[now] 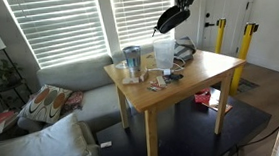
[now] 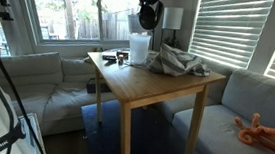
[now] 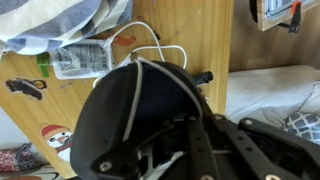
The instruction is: Pick up the black purse and put it in the clear cup
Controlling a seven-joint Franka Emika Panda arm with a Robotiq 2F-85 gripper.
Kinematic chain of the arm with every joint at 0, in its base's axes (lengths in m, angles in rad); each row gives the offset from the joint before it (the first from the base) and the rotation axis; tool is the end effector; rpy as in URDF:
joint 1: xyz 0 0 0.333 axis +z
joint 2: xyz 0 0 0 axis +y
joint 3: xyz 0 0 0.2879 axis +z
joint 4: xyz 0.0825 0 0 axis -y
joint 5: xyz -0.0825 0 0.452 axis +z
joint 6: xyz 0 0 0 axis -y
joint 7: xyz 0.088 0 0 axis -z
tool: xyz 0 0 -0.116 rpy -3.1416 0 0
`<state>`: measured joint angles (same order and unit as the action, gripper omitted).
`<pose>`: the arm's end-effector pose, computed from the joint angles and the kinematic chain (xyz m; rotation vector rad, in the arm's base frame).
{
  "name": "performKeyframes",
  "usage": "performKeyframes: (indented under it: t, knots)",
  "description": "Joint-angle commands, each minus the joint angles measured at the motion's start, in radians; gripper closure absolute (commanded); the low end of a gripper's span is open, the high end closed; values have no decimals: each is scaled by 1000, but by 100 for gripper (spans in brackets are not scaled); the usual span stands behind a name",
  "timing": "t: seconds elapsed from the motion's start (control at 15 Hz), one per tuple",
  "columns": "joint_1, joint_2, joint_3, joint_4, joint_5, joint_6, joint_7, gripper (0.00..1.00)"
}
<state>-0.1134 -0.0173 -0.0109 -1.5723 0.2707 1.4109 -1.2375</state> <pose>0.5981 -0.0401 0.5892 -2.3935 -1.5294 -0.0841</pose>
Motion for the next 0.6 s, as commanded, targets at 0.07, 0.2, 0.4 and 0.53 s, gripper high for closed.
performKeyframes:
  t: [0.07,0.2,0.4,0.53]
  knots:
    - [57,-15,1,-37,-57,-51,49,99]
    - [72,1,3,-40,-63,-46,61,99]
    - [87,28,7,-40,-68,-38,83,99]
    - [94,43,9,-41,-71,-36,98,99]
